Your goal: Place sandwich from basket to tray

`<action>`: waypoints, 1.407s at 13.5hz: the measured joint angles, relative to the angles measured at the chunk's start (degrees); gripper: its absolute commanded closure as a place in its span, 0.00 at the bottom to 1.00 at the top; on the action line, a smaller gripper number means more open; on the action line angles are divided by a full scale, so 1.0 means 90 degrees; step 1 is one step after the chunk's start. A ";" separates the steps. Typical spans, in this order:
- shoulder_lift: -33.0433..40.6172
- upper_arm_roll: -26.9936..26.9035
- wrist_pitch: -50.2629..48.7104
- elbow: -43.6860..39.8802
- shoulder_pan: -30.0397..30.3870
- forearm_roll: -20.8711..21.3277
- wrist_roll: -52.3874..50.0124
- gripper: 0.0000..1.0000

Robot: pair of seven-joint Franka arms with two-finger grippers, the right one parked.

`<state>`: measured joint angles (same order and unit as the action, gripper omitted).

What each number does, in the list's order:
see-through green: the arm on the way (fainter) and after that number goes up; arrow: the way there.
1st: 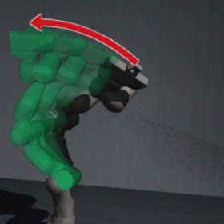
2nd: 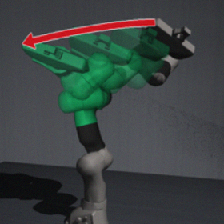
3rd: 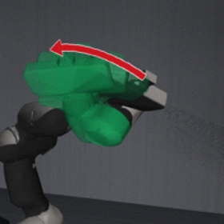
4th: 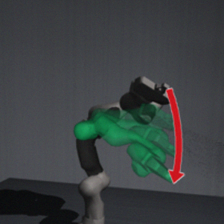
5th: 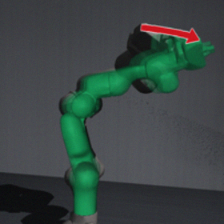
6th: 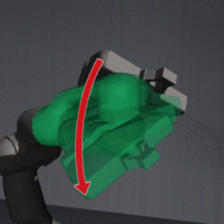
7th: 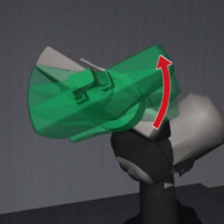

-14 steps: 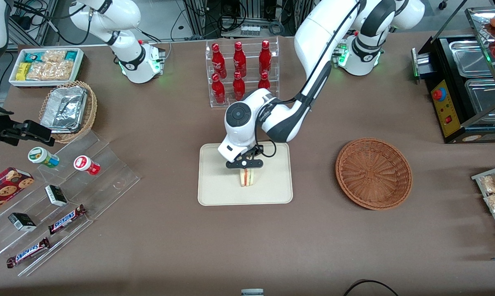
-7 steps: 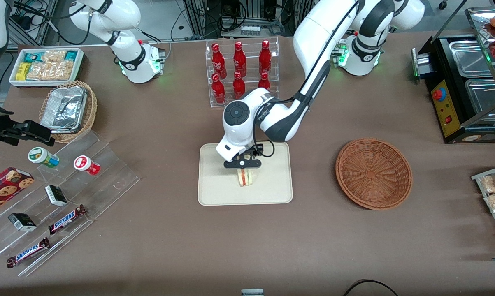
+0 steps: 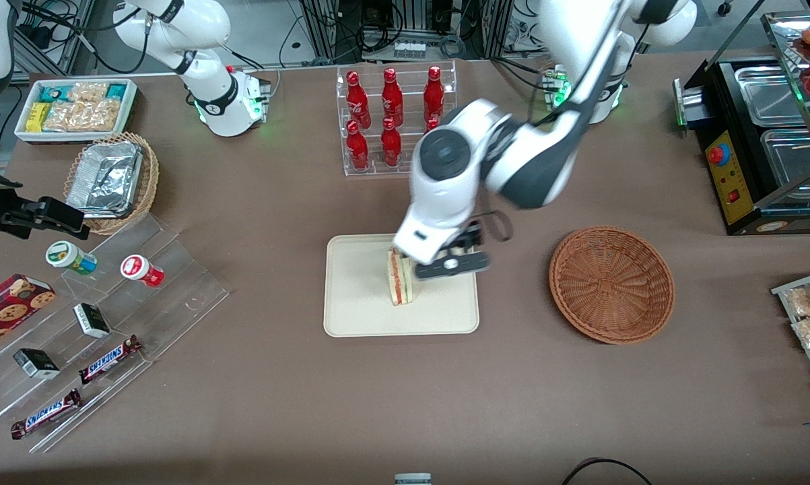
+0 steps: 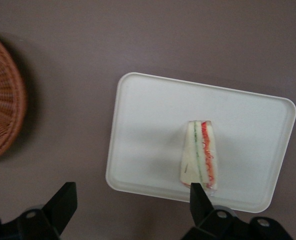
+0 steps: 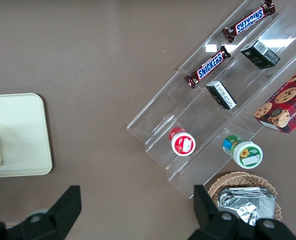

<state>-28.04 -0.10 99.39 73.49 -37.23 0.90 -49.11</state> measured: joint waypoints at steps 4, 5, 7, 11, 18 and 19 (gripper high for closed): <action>0.0886 -0.0028 -0.1105 0.0180 0.0849 0.0037 0.0080 0.01; 0.1041 -0.0030 -0.1133 0.0308 0.1063 0.0043 0.0209 0.01; 0.1359 -0.0035 -0.1241 0.0583 0.1501 0.0059 0.0795 0.01; 0.2007 -0.0043 -0.1634 0.1017 0.2465 0.0068 0.2319 0.01; 0.3305 -0.0044 -0.1716 0.2338 0.3451 0.0062 0.4306 0.01; 0.3446 -0.0042 -0.1763 0.2444 0.3523 0.0061 0.4432 0.01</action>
<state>2.97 -0.49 83.52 95.48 -5.53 1.45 -9.22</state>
